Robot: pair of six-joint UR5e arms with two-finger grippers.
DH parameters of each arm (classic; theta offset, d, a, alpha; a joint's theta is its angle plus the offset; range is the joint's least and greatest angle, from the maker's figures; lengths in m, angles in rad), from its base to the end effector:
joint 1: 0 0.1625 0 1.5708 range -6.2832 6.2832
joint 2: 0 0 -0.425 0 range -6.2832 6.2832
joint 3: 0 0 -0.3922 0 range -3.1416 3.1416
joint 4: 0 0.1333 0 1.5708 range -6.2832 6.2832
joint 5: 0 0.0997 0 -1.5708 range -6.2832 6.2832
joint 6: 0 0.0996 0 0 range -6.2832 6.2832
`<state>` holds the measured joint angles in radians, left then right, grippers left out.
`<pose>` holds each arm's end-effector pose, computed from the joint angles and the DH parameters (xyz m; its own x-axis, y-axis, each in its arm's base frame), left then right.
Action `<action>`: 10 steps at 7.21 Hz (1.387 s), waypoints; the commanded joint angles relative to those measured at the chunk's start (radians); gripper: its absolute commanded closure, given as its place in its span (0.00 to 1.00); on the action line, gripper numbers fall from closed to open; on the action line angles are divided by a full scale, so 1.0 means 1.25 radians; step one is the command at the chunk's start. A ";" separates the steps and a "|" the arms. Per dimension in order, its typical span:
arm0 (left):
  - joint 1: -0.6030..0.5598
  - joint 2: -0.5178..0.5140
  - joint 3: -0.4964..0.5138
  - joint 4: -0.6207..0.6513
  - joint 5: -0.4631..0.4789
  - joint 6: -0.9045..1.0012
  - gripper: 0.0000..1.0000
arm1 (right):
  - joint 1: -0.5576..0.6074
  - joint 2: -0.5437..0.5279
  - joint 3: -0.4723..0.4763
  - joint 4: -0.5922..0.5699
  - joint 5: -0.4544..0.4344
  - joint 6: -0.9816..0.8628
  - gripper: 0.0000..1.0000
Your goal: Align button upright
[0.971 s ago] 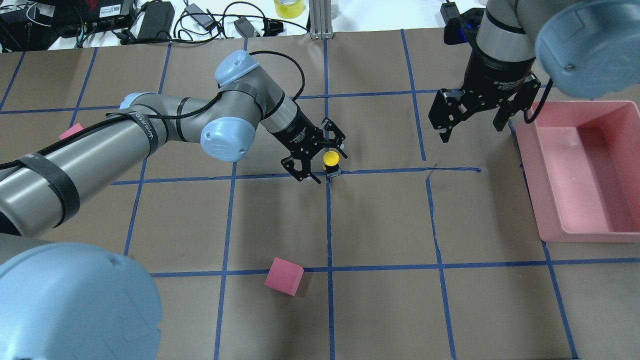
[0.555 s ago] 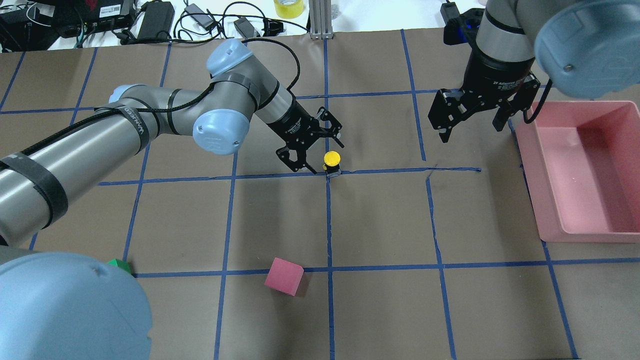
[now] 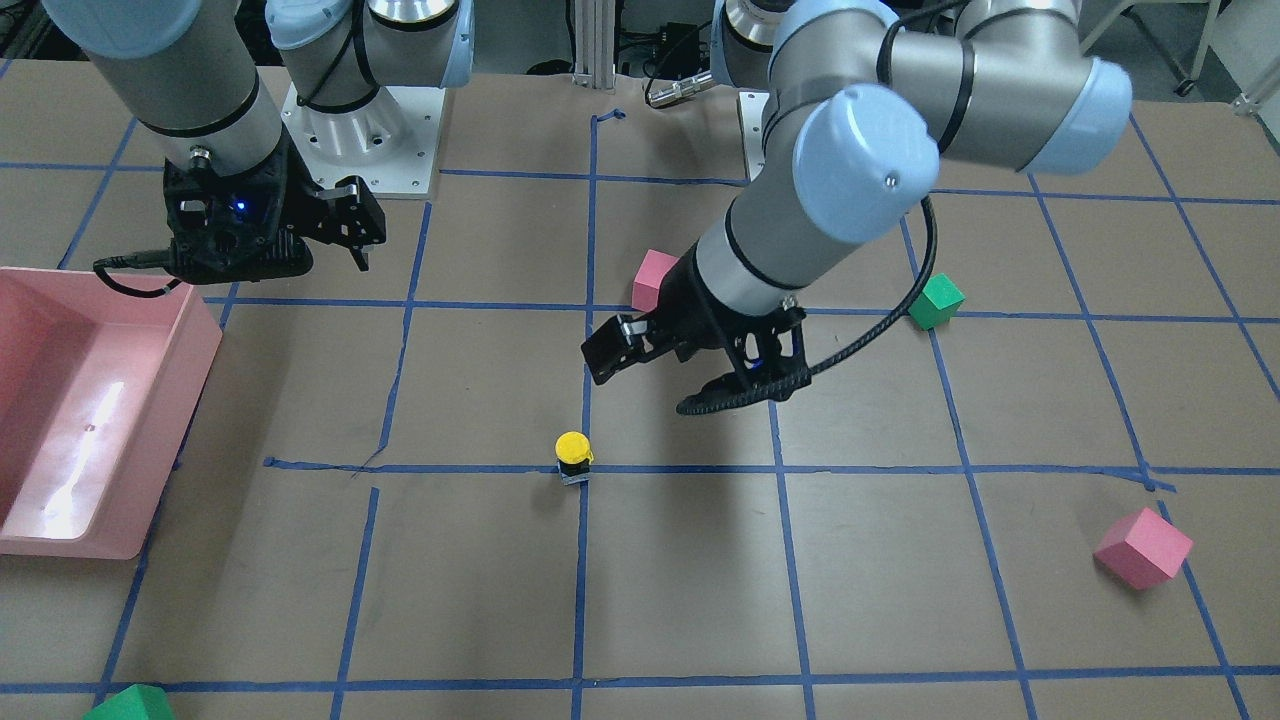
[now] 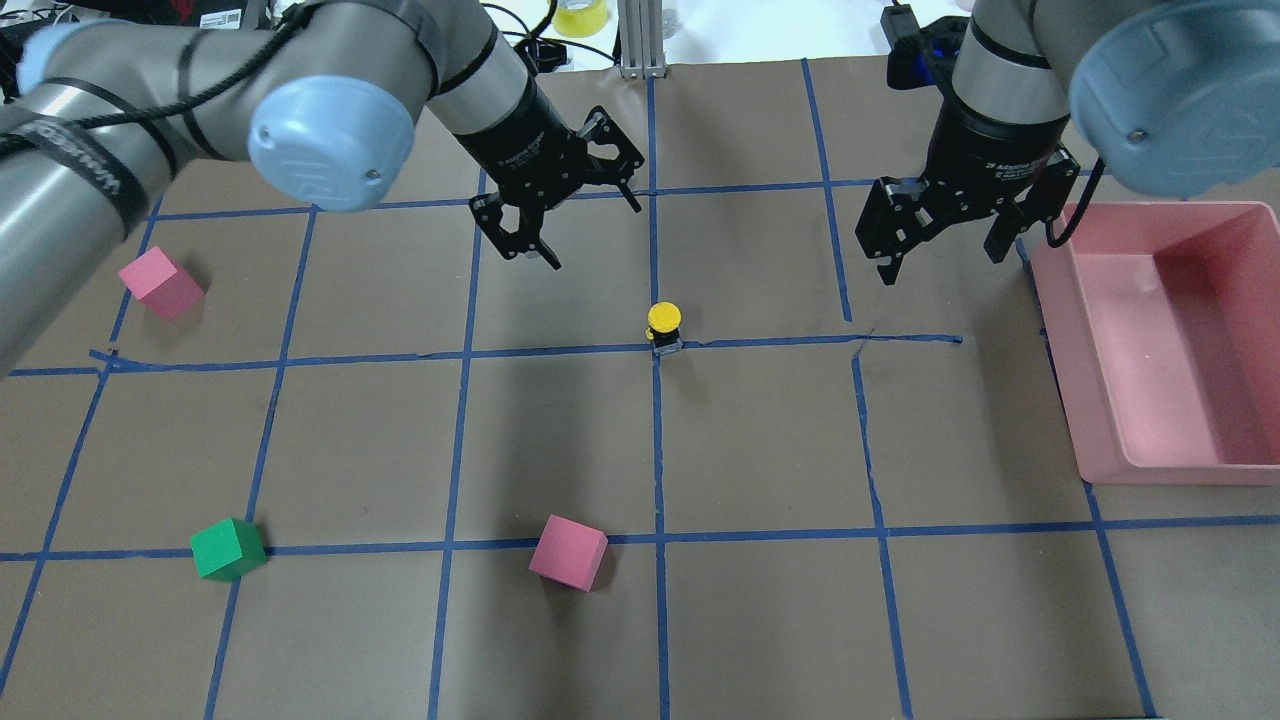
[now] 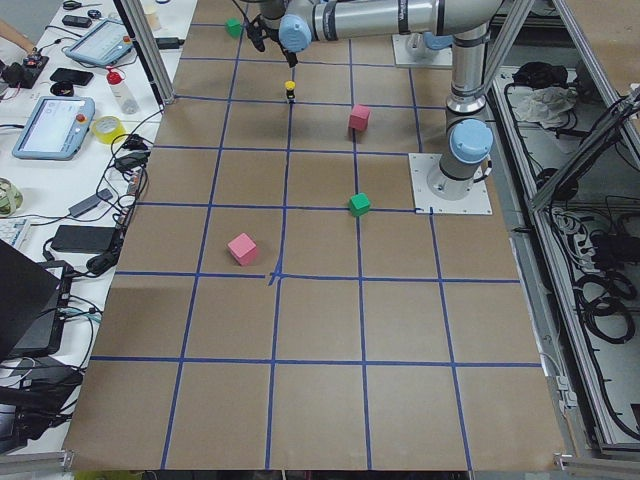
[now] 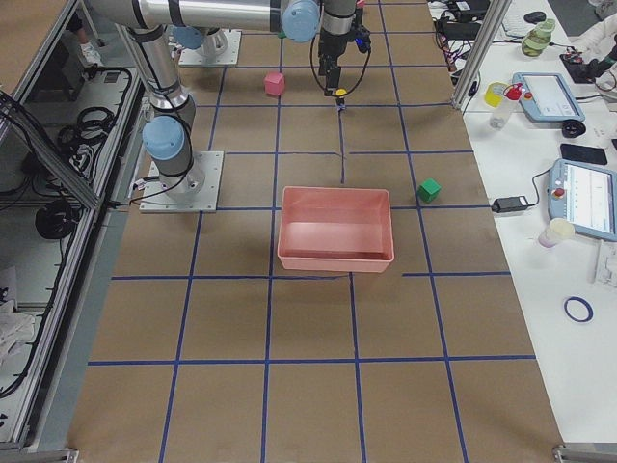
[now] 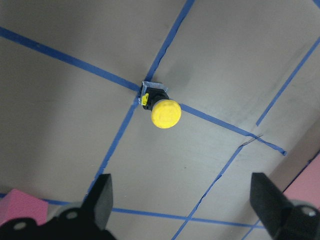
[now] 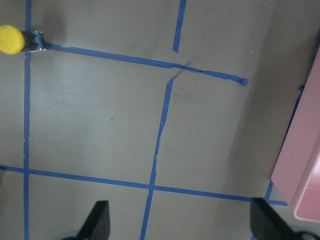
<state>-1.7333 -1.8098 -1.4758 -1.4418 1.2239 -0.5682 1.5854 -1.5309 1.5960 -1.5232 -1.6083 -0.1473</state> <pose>-0.2599 -0.5523 0.4240 -0.8700 -0.4070 0.2784 -0.3635 0.9108 0.1956 0.1368 -0.4942 0.4515 -0.9862 -0.1644 0.0204 -0.1610 0.9800 0.1167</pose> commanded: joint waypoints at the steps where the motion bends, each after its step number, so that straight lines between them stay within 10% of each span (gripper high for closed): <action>1: 0.002 0.135 0.012 -0.111 0.116 0.149 0.00 | 0.001 0.000 0.004 0.000 0.001 0.000 0.00; 6: 0.063 0.217 -0.004 -0.105 0.228 0.480 0.00 | -0.002 -0.001 0.001 -0.007 0.005 0.002 0.00; 10: 0.137 0.215 -0.018 -0.015 0.227 0.420 0.00 | -0.009 -0.002 -0.001 -0.058 0.008 0.004 0.00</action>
<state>-1.5758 -1.5392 -1.4899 -1.5040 1.5072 -0.0346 1.5741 -1.5334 1.5940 -1.5920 -1.5994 -0.1428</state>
